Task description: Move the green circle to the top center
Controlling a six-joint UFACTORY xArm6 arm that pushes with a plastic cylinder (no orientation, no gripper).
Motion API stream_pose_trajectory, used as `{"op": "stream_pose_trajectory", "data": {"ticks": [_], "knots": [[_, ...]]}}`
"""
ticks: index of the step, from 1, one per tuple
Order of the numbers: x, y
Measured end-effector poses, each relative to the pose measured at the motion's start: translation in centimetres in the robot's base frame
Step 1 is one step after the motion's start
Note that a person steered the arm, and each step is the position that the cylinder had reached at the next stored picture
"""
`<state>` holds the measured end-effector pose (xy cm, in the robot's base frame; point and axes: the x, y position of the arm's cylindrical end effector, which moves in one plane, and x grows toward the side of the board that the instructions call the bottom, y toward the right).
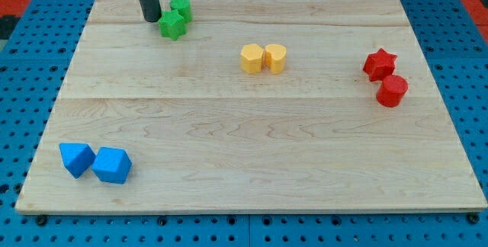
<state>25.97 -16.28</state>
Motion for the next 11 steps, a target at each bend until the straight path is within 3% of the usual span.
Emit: {"op": "stream_pose_trajectory", "data": {"ticks": [3, 9, 11], "knots": [[-2.4, 1.5], [-0.8, 1.4], [-0.8, 4.7]]}}
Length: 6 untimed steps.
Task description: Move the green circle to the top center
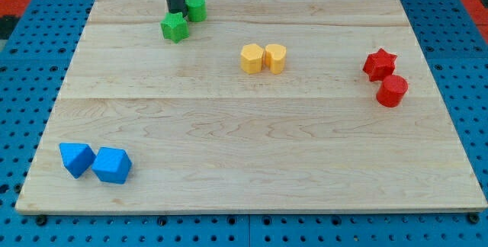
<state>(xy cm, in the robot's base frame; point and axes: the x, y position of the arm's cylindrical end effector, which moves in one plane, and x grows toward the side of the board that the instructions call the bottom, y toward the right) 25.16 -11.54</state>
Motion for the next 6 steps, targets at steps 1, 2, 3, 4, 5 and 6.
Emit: {"op": "stream_pose_trajectory", "data": {"ticks": [1, 2, 3, 4, 5, 6], "knots": [[0.0, 0.0], [-1.2, 0.0], [-1.7, 0.0], [-1.7, 0.0], [-2.8, -0.1], [-3.6, -0.1]]}}
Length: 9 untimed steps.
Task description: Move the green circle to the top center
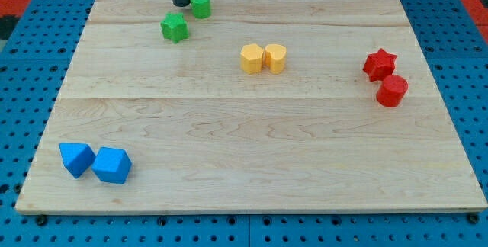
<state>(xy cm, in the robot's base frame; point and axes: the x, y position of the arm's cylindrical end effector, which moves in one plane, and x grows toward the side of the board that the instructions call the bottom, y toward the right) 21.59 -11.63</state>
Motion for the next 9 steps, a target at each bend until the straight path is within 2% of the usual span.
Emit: {"op": "stream_pose_trajectory", "data": {"ticks": [3, 7, 9], "knots": [[0.5, -0.1], [0.5, 6.0], [0.6, 6.5]]}}
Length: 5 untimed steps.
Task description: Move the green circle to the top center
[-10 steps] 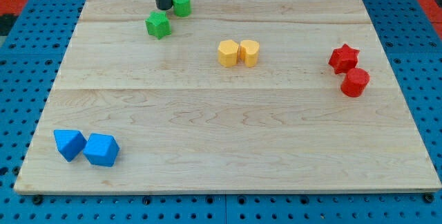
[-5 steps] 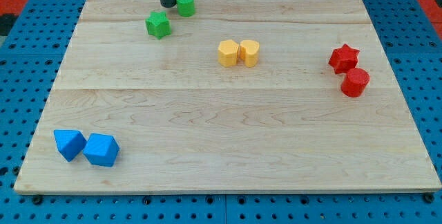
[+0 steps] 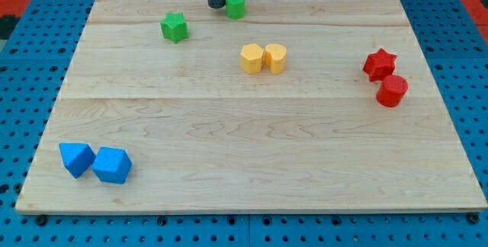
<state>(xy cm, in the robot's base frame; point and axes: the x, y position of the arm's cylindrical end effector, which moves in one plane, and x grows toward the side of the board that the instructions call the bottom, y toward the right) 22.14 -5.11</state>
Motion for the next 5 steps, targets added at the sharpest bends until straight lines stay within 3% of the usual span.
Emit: {"op": "stream_pose_trajectory", "data": {"ticks": [5], "knots": [[0.6, 2.2]]}}
